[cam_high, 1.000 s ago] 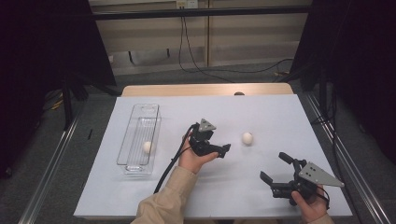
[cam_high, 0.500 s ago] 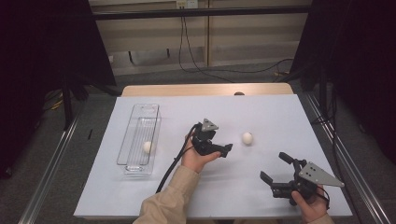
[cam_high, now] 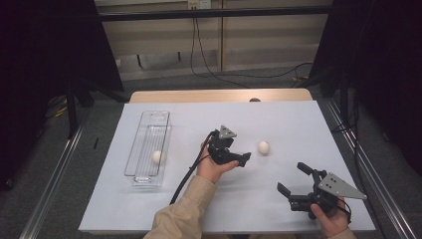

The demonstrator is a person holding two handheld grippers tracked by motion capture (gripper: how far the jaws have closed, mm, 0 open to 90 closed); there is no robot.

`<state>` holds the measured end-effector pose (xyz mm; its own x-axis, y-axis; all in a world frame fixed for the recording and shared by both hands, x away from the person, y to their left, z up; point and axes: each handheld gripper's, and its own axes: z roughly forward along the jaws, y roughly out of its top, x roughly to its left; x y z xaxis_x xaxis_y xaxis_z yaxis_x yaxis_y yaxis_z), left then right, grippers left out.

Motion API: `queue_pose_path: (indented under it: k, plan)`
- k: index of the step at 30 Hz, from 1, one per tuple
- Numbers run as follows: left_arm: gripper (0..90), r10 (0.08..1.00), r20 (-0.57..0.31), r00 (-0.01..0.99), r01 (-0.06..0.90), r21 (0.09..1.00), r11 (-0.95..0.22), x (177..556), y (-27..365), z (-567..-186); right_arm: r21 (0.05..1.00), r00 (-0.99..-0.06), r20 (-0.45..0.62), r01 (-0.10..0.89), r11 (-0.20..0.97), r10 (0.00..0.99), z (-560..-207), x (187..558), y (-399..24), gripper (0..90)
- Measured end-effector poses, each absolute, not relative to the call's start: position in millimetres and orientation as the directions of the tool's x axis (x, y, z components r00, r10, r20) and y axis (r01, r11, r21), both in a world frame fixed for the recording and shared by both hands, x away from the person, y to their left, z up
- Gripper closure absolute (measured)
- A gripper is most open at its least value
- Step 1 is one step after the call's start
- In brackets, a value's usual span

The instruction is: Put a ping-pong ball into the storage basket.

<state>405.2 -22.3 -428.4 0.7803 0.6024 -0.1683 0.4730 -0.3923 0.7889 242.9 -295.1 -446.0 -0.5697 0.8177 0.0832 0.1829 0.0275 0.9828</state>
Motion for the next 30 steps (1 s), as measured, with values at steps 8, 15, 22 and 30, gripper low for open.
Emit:
queue_pose_path:
  k: [8, 15, 22, 30]
  plan:
    - [9.0, 0.602, -0.171, 0.78, 0.477, 0.785, -0.396, 407.1, -25.1, -430.9, 0.983, -0.569, 0.083, 0.183, 0.027, 0.818, -446.0, 242.9, -295.2, 1.4]
    - [9.0, 0.605, -0.171, 0.777, 0.479, 0.785, -0.393, 408.3, -27.7, -432.6, 0.983, -0.57, 0.083, 0.184, 0.028, 0.817, -445.9, 242.9, -295.2, 1.4]
    - [9.0, 0.606, -0.173, 0.776, 0.48, 0.785, -0.391, 410.1, -30.8, -434.3, 0.983, -0.571, 0.083, 0.183, 0.028, 0.817, -445.9, 242.9, -295.2, 1.5]
    - [9.0, 0.604, -0.173, 0.778, 0.479, 0.785, -0.392, 410.7, -34.5, -435.4, 0.983, -0.57, 0.082, 0.182, 0.028, 0.817, -445.9, 242.9, -295.3, 1.5]
